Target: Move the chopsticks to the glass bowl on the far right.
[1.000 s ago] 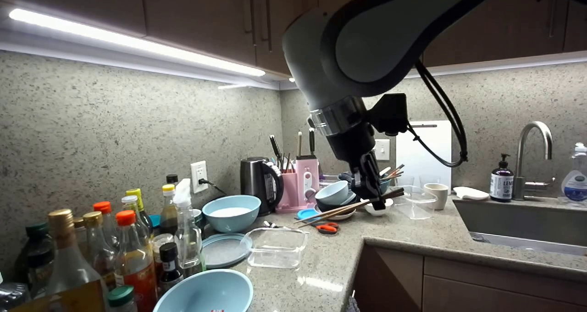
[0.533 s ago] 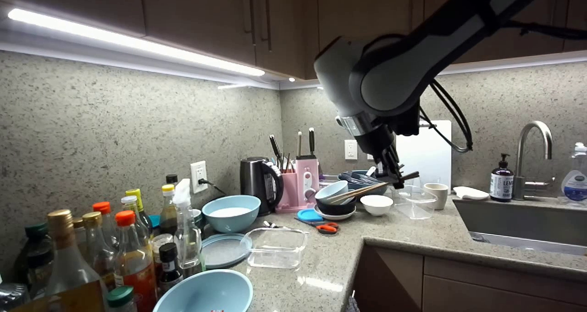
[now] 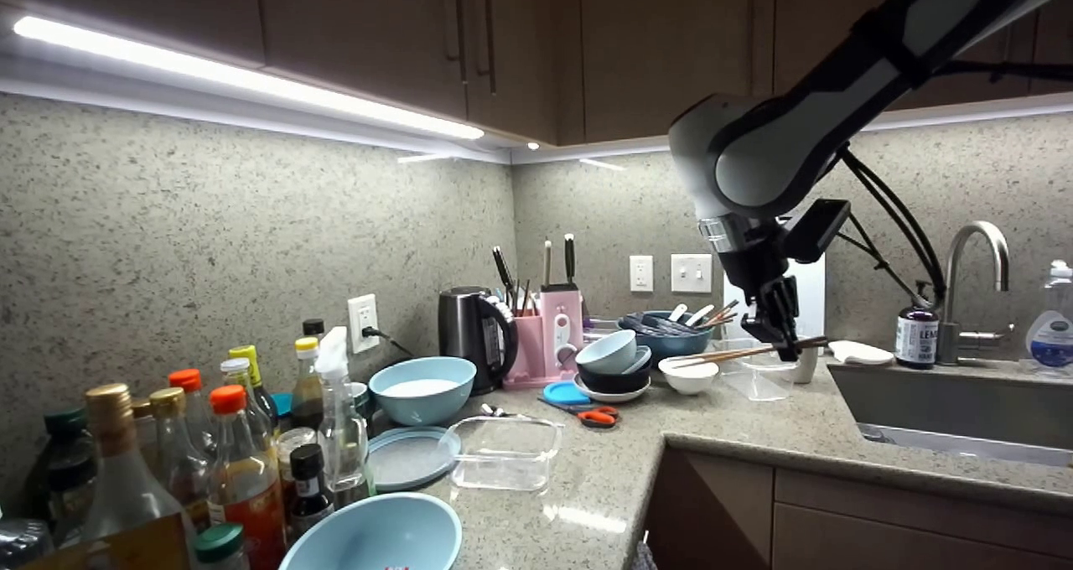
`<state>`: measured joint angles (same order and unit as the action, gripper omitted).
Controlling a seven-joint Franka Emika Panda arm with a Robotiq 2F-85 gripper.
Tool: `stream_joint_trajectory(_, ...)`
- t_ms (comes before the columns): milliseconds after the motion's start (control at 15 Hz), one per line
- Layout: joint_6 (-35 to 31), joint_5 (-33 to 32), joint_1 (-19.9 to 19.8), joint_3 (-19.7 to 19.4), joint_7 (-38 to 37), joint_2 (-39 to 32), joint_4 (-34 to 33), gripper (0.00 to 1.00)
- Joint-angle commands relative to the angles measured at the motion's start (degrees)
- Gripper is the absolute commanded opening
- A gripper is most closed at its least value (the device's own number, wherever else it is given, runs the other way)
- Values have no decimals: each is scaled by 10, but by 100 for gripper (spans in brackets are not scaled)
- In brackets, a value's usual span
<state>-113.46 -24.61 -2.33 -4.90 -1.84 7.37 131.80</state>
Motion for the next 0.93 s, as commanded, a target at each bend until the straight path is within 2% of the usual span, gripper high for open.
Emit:
stream_joint_trajectory(0,-2,6,-10,4,1,3,5,12)
stream_joint_trajectory(267,1,8,-18,-2,-6,9,-5,8)
stream_joint_trajectory(867,8,88,-107,-98,-9,-44,-105,9)
